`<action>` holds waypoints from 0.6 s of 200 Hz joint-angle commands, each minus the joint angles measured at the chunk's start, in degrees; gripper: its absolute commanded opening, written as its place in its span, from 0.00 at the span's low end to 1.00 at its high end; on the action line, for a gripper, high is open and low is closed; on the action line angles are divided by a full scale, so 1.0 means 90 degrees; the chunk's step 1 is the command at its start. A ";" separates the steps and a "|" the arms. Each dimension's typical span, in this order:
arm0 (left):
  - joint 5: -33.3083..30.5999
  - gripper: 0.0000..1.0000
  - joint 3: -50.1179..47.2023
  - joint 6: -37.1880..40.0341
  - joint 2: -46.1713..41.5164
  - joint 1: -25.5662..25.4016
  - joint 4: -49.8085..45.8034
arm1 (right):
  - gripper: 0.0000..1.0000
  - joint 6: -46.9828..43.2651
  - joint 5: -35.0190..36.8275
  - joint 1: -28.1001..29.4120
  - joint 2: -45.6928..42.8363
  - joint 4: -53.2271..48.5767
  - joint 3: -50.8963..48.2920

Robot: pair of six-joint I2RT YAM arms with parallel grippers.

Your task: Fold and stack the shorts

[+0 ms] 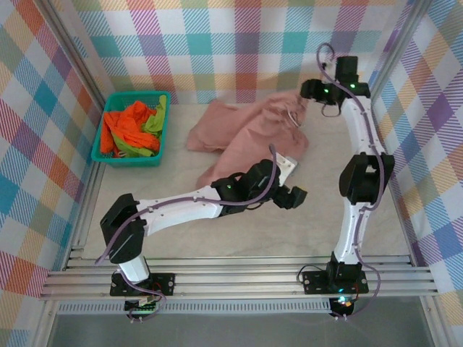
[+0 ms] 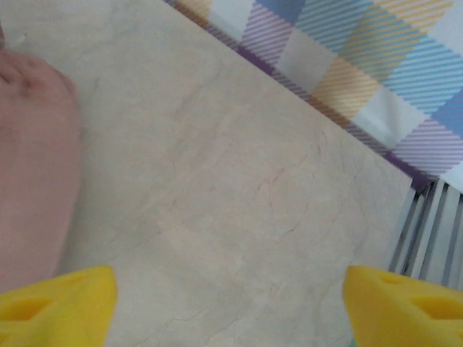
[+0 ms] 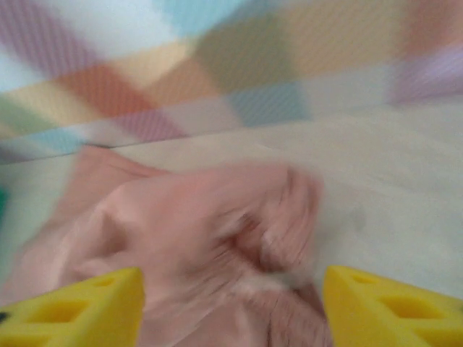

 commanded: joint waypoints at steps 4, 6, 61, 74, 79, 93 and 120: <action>-0.0483 0.97 0.0555 -0.0247 -0.0827 0.0287 -0.0125 | 0.75 0.0081 0.1075 0.0004 -0.1046 -0.0200 -0.0684; -0.0519 0.99 0.0526 -0.0288 -0.0895 0.0329 -0.0190 | 0.76 0.0079 0.1057 0.0007 -0.1107 -0.0172 -0.0776; -0.0254 1.00 -0.1321 -0.1463 -0.2692 0.1483 -0.1217 | 0.84 0.1121 -0.0302 0.0002 -0.2939 0.1167 -0.4074; 0.0153 0.98 -0.1782 -0.1886 -0.2702 0.1447 -0.1027 | 0.84 0.1233 -0.0417 0.0007 -0.3211 0.1322 -0.4682; 0.0280 0.96 -0.1953 -0.2029 -0.2630 0.1397 -0.0865 | 0.84 0.1280 -0.0454 0.0002 -0.3297 0.1314 -0.4850; 0.0344 0.93 -0.2199 -0.2197 -0.2266 0.1098 -0.0481 | 0.85 0.1377 -0.0471 0.0009 -0.3592 0.1364 -0.5327; 0.0228 0.91 -0.1808 -0.2289 -0.1109 0.0477 -0.0523 | 0.86 0.1496 -0.0399 -0.0040 -0.4219 0.1467 -0.6015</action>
